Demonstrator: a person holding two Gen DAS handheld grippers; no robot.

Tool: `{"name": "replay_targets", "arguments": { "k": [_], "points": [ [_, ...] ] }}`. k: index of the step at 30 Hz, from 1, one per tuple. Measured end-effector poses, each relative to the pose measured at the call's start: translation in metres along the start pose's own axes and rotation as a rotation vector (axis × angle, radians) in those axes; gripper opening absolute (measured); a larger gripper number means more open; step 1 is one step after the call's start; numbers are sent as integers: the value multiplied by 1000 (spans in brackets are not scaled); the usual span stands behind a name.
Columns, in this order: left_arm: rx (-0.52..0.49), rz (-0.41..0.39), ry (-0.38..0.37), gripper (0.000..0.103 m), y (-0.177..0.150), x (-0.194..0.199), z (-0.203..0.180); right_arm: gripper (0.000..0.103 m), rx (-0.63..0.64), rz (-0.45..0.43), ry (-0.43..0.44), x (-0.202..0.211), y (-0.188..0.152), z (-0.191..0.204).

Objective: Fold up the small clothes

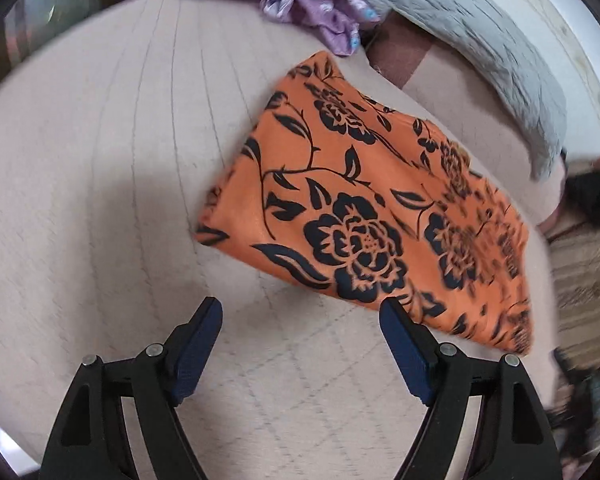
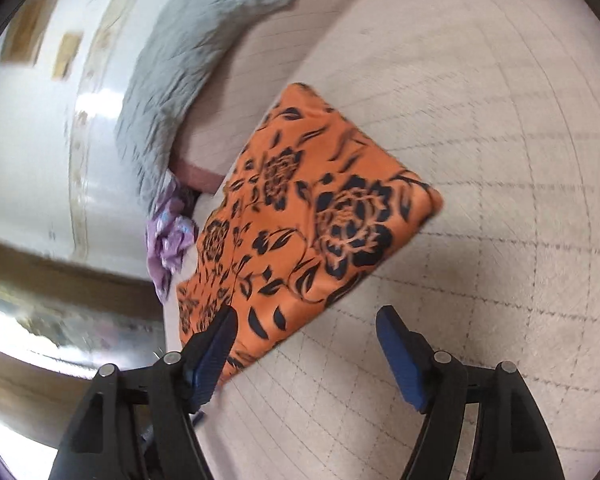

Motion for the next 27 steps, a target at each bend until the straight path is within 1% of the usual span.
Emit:
{"name": "replay_targets", "arguments": {
  "k": [2,4,6,8,10,11,12,13,14,15,16,17,18,19,20,21,24,27],
  "points": [
    [31,-1,-39,81,3,-5,0,75,-63,-3,7,-7,3,-11],
    [80,-5,-51,81,10,-14,0,75,-115,1,17,-17,6,-20],
    [132,5,-79,81,19,-26,1,75,-178,16,18,-35,9,-33],
    [168,-42,-109,80,29,-28,0,76,-214,-24,32,-41,17,-40],
    [188,-59,-138,80,34,-31,-2,78,-200,-53,35,-47,29,-39],
    [195,-70,-146,77,36,-33,-3,79,-199,-58,34,-51,33,-39],
    [199,-79,-142,68,38,-35,-4,80,-202,-64,30,-56,39,-40],
    [202,-90,-132,63,41,-37,-4,82,-202,-75,30,-59,43,-39],
    [199,-98,-123,52,43,-39,-6,82,-194,-89,27,-63,49,-37],
    [189,-108,-113,44,44,-41,-6,82,-179,-100,20,-66,53,-34],
    [176,-113,-105,42,45,-43,-8,80,-155,-110,7,-70,57,-31],
    [168,-115,-98,37,46,-45,-10,73,-123,-123,-16,-73,60,-26],
    [148,-118,-83,31,48,-46,-13,63,-94,-127,-35,-76,61,-22],
    [123,-122,-71,27,49,-48,-18,24,-57,-109,-47,-82,62,-17],
    [109,-127,-68,24,49,-45,-15,25,-49,-78,-40,-89,61,-17],
    [94,-136,-66,22,47,-39,-16,25,-58,-65,-48,-91,58,-18],
    [34,-181,-63,20,43,-19,-22,23,-25,-122,-46,-76,57,-7],
    [-3,-218,-101,19,35,8,-24,21,69,-189,-39,-45,53,19]
  ]
}}
Point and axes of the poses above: each gripper's, at about its wrist camera, not at the fingertips, and x roughly against the way its jaws point, z to its left, y to its top, the point moved 3 cm from there along -x, roughly the way its jaws point, and after that the axes turned 13 degrees about x, right-handed, at the moved point
